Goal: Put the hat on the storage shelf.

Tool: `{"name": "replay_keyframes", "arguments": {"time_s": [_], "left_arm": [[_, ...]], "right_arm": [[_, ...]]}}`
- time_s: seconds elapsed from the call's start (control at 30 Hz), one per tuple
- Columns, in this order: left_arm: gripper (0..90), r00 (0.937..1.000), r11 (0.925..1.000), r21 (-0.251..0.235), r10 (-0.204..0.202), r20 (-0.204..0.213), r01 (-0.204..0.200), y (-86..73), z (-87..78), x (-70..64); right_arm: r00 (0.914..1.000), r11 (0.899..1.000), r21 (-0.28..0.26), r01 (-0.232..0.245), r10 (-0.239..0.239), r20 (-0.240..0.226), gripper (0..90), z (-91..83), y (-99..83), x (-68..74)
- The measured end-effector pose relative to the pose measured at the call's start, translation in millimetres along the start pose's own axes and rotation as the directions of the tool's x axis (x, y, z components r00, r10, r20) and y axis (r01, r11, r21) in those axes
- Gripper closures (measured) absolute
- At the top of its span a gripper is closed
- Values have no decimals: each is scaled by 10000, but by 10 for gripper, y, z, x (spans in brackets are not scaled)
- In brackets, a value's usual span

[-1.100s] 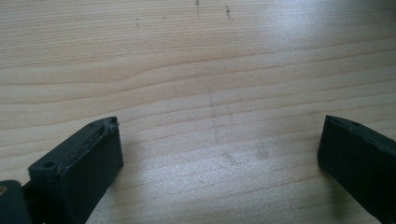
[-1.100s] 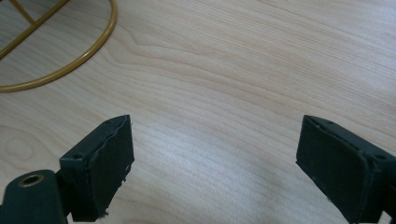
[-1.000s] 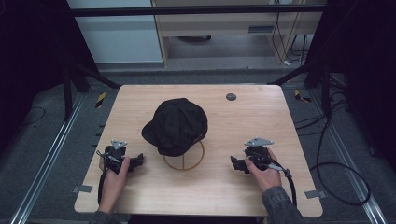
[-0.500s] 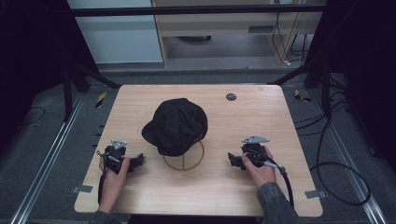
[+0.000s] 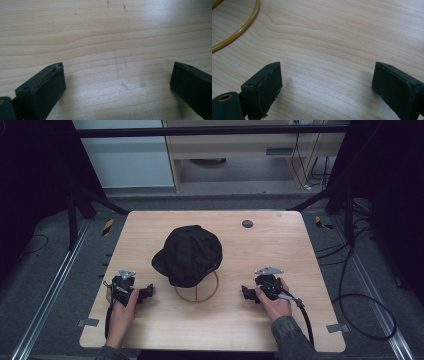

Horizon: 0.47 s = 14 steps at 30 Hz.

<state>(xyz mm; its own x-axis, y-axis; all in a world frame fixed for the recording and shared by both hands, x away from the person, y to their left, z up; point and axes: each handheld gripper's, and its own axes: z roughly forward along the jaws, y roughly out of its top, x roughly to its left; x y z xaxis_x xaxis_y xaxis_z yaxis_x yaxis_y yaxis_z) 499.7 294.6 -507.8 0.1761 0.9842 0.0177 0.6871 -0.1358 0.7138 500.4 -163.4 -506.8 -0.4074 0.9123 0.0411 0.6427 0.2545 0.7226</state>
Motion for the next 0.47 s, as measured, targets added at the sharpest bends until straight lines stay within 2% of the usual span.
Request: {"name": "replay_keyframes", "arguments": {"time_s": [0.2, 0.47], "left_arm": [[0, 9999, 9999, -1, -113, -91, 113, 6, 7, 8], [0, 9999, 9999, 4, -105, -106, 105, 7, 7, 9]], "right_arm": [[9991, 9996, 6, 278, -278, 328, 71, 26, -14, 37], [9993, 9998, -131, 168, -163, 351, 57, 22, -42, 55]]}}
